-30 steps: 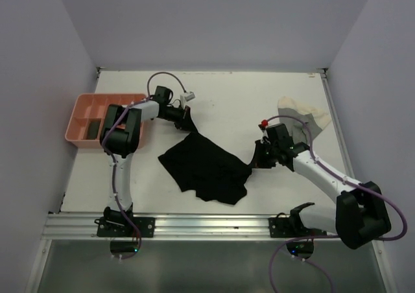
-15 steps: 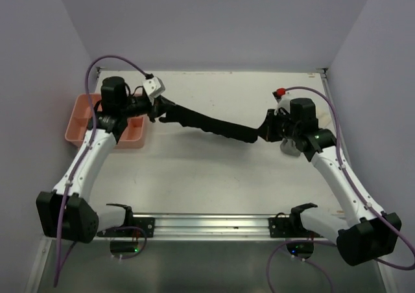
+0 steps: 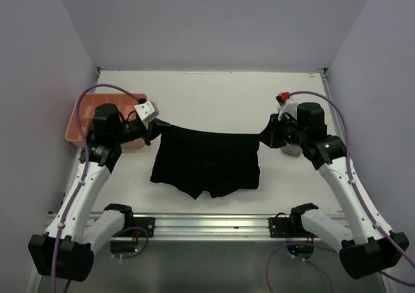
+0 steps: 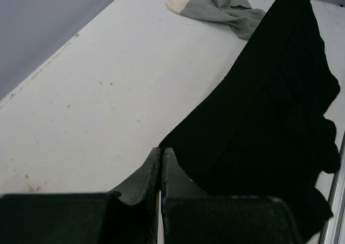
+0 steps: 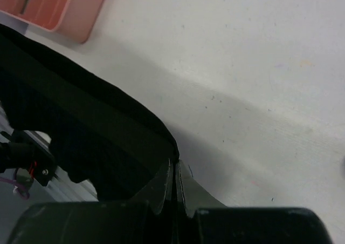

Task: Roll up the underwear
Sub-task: Flatten the underwear

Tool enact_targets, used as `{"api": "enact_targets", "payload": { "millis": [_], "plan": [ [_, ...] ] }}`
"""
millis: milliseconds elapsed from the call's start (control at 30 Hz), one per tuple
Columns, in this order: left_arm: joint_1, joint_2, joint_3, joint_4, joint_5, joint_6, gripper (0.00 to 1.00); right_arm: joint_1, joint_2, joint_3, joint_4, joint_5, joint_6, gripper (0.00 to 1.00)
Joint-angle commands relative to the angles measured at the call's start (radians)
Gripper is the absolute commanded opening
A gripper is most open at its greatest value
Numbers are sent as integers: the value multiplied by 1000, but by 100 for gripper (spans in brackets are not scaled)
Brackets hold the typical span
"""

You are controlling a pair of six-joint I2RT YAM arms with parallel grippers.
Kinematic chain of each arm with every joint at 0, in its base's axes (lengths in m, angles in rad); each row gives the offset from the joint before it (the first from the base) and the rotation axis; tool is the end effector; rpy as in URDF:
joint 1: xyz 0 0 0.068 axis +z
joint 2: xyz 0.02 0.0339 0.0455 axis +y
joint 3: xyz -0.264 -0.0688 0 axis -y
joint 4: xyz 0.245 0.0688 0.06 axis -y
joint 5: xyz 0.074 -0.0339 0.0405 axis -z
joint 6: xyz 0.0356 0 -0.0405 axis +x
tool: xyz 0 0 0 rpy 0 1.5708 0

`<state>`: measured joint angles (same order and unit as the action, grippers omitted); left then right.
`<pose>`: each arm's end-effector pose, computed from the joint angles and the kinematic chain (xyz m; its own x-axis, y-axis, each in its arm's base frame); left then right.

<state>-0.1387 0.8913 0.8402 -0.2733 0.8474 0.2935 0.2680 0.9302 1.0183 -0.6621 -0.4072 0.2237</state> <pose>0.1888 -0.0533 0.3352 -0.0721 0.2034 -0.9764 0.8525 0.5208 0.0455 0.1800 0.0641 0.3486 -0.6357 0.0367 -0.7711 -0.4336 0.8094 0.3960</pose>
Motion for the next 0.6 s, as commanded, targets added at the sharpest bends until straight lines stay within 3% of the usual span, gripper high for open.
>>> {"api": "enact_targets", "payload": {
  "millis": [0,200,400,433,467,500,567],
  "plan": [
    [-10,180,17,107,-91,-108,0,-3,172,-32,54,57,29,0],
    [-47,617,177,198,-231,-128,0,-4,436,-5,193,145,77,0],
    [-47,1061,532,214,-316,-178,1,-26,711,86,269,220,114,0],
    [-47,1113,662,189,-321,-175,4,-32,766,100,262,238,124,0],
    [-47,1202,718,175,-329,-180,12,-35,788,117,250,290,128,8],
    [-47,1239,771,163,-346,-185,31,-38,806,149,228,306,129,15],
    [-47,1291,876,161,-358,-201,44,-39,838,181,193,370,143,36]
  ]
}}
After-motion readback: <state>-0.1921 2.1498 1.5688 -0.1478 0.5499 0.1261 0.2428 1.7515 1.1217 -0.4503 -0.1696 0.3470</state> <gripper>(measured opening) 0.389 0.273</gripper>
